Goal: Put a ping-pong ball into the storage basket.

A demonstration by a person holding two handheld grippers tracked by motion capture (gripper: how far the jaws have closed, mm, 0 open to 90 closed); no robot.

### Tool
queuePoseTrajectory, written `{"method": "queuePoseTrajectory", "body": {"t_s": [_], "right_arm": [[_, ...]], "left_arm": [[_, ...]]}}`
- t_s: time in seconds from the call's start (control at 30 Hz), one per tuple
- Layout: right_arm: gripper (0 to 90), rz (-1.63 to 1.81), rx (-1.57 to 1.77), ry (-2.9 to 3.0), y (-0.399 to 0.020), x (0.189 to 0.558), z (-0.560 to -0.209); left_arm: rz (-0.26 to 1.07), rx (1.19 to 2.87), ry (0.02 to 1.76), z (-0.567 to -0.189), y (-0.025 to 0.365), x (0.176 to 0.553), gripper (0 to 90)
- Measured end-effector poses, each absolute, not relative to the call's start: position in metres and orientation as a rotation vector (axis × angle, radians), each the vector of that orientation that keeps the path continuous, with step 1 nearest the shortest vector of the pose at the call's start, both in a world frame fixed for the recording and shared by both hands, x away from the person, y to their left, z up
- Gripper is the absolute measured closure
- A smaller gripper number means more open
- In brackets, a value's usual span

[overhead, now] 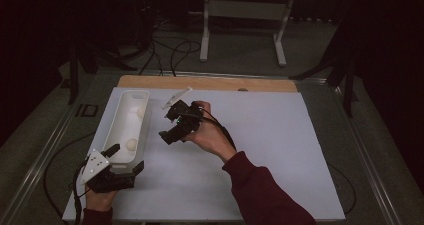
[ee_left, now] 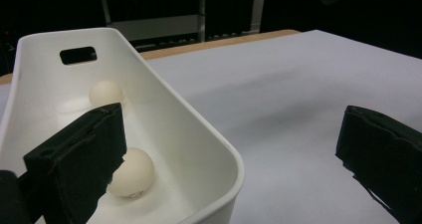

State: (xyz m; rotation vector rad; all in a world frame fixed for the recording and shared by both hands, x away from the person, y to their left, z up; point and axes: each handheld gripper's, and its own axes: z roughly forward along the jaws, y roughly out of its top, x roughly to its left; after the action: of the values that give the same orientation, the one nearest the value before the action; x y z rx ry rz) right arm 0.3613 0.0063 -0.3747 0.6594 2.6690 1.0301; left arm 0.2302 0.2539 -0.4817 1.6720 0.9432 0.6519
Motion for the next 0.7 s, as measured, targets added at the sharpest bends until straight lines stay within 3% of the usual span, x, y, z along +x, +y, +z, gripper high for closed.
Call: {"method": "queuePoseTrajectory", "body": {"t_s": [0.7], "right_arm": [[9.9, 1.014, 0.882, 2.530, -0.110, 0.346, -0.401]], "left_arm": [[0.656, 1.674, 0.952, -0.482, 0.253, 0.230, 0.0]]}}
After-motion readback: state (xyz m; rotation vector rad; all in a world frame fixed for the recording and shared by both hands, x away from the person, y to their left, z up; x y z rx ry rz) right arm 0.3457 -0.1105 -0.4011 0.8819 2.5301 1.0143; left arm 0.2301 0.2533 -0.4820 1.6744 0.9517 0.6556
